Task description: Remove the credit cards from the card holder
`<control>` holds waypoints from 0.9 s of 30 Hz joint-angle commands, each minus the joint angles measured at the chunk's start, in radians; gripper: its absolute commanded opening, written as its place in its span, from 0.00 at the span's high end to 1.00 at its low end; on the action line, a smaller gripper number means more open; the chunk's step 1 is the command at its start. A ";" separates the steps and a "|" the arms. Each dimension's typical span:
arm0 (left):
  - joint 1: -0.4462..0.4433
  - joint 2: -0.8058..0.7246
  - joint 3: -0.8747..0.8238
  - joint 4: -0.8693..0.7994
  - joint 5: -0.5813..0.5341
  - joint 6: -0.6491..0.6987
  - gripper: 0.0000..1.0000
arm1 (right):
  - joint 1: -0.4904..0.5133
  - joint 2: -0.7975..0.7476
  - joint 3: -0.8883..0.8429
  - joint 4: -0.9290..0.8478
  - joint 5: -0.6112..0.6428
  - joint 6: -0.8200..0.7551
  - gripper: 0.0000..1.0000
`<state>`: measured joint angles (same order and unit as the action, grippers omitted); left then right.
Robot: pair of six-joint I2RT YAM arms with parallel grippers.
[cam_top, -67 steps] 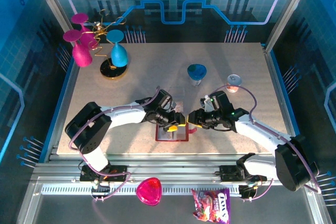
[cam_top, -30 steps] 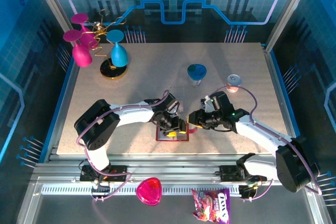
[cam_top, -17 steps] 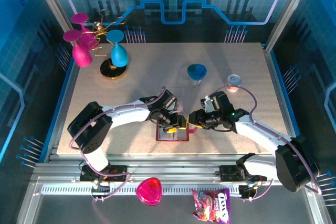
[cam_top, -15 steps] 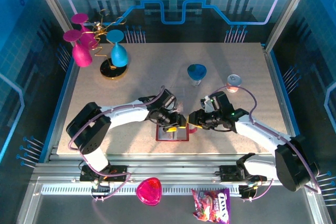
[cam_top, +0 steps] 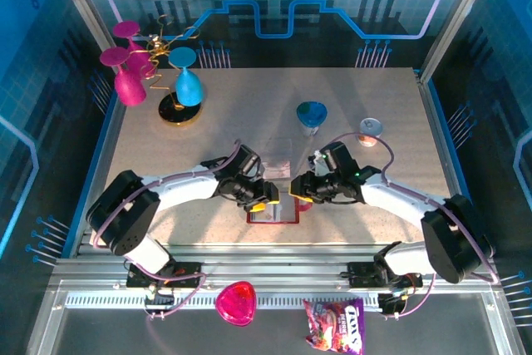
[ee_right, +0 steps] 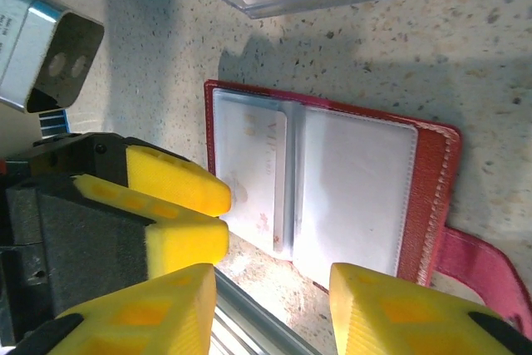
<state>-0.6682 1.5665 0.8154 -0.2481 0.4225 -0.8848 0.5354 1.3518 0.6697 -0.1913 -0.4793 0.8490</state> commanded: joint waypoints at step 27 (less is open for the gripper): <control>0.076 -0.099 -0.174 0.147 0.022 -0.068 0.74 | 0.173 0.290 0.123 0.156 -0.016 0.085 0.68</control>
<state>-0.6029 1.4792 0.6548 -0.1207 0.4240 -0.9440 0.6903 1.6207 0.7643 -0.0601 -0.4797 0.9203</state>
